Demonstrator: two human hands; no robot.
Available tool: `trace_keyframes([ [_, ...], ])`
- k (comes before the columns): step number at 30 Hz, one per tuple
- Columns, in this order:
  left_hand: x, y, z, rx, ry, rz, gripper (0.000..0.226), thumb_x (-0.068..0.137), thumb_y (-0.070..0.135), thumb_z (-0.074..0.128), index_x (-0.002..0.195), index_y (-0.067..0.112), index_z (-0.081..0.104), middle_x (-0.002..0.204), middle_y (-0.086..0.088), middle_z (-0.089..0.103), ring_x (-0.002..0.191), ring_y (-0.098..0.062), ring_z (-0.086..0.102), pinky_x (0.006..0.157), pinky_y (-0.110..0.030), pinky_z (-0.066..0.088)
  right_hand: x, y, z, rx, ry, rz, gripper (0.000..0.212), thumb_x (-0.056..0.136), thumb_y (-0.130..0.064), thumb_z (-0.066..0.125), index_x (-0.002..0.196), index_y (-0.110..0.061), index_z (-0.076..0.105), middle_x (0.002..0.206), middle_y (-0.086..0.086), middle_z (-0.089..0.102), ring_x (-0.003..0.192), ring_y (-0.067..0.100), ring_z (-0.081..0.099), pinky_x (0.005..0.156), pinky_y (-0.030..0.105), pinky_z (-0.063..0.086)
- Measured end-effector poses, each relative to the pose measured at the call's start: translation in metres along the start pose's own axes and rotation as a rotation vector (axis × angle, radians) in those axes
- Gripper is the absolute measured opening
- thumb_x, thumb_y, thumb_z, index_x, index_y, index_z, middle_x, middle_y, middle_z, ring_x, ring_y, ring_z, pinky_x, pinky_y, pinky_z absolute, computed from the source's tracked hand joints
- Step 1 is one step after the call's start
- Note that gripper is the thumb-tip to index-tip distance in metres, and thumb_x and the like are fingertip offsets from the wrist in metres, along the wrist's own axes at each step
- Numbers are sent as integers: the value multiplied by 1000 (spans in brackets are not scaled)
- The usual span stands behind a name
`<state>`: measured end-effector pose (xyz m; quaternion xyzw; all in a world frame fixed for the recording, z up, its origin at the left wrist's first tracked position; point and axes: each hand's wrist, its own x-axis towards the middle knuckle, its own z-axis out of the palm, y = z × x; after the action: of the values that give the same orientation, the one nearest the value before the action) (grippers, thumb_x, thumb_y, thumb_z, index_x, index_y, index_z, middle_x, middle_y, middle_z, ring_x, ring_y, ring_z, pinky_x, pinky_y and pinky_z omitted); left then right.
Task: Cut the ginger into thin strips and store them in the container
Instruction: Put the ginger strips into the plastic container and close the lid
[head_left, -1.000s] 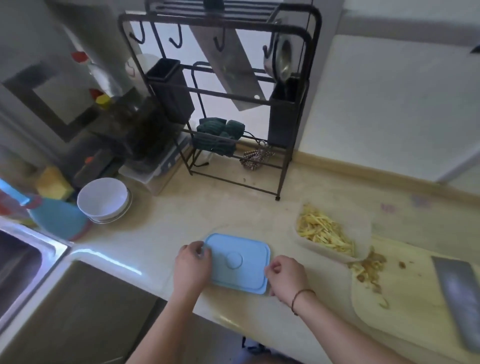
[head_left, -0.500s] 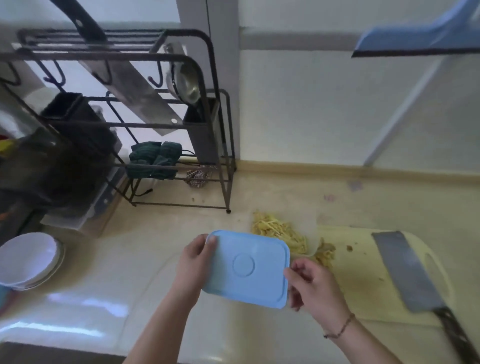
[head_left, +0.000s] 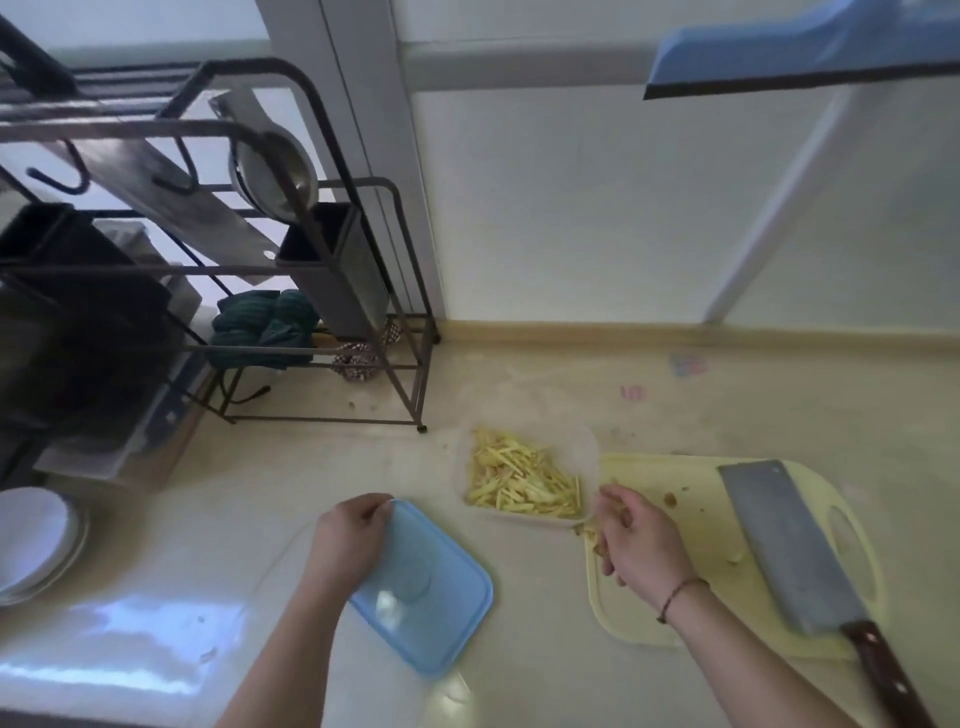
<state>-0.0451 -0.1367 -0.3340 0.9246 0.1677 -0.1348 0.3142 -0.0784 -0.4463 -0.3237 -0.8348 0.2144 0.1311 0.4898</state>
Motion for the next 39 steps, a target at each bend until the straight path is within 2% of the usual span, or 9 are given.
trace_keyframes([
  [3, -2, 16, 23, 64, 185, 245, 35, 98, 36, 52, 112, 15, 76, 114, -5, 73, 107, -34, 62, 94, -37, 47, 9, -3, 4, -92, -45, -59, 39, 102, -32, 49, 134, -11, 55, 64, 1, 63, 48, 12, 58, 54, 28, 47],
  [5, -7, 41, 35, -57, 33, 261, 27, 101, 33, 56, 115, 17, 72, 111, 0, 70, 99, -20, 64, 90, -31, 48, 14, -4, 4, -129, -45, -67, 32, 102, -28, 49, 128, -11, 58, 61, -1, 63, 45, 11, 58, 54, 28, 47],
  [7, -10, 60, 40, -119, -30, 230, 20, 100, 30, 56, 97, 17, 70, 91, -1, 68, 78, -16, 67, 76, -32, 52, 16, -9, 8, -191, -10, -91, 21, 101, -21, 47, 102, -6, 62, 60, 4, 62, 52, 22, 62, 58, 31, 48],
  [11, -9, 64, 37, -158, 194, 138, 28, 91, 10, 55, 65, 0, 49, 53, -8, 44, 52, -20, 40, 52, -28, 35, 15, -21, 11, -272, 4, -155, 29, 97, -8, 47, 68, -9, 45, 56, 6, 47, 54, 21, 44, 54, 36, 28],
  [17, -12, 83, 37, -176, 194, 146, 29, 91, 4, 52, 63, 4, 49, 61, -9, 45, 60, -22, 39, 58, -32, 30, 15, -26, 2, -321, 36, -152, 37, 96, -4, 46, 61, -14, 39, 56, 1, 43, 52, 15, 41, 47, 23, 30],
  [24, -11, 81, 40, -158, 168, 98, 36, 95, 8, 49, 62, 9, 33, 54, -4, 33, 54, -22, 31, 50, -31, 24, 15, -31, 1, -354, 1, -140, 41, 96, -5, 46, 58, -15, 37, 54, 2, 45, 52, 17, 45, 53, 37, 27],
  [29, -7, 78, 42, -180, 122, 117, 35, 98, 13, 50, 65, 1, 46, 58, -12, 44, 56, -24, 43, 49, -19, 27, 22, -32, -2, -325, 36, -115, 35, 96, -8, 45, 62, -9, 42, 57, 10, 52, 54, 25, 53, 50, 31, 36],
  [33, -5, 62, 40, -206, 96, 64, 38, 98, 18, 53, 66, -2, 48, 56, -6, 43, 58, -24, 49, 53, -29, 33, 23, -30, 9, -310, -31, -133, 30, 97, -12, 43, 69, -3, 50, 60, 16, 60, 59, 32, 64, 63, 41, 53],
  [39, -12, 56, 31, -184, 76, 116, 29, 101, 22, 55, 76, 8, 61, 65, 2, 51, 65, -17, 50, 56, -16, 34, 14, -22, 17, -247, -109, -108, 24, 104, -20, 44, 87, -8, 56, 49, 8, 65, 36, 8, 55, 50, 23, 45],
])
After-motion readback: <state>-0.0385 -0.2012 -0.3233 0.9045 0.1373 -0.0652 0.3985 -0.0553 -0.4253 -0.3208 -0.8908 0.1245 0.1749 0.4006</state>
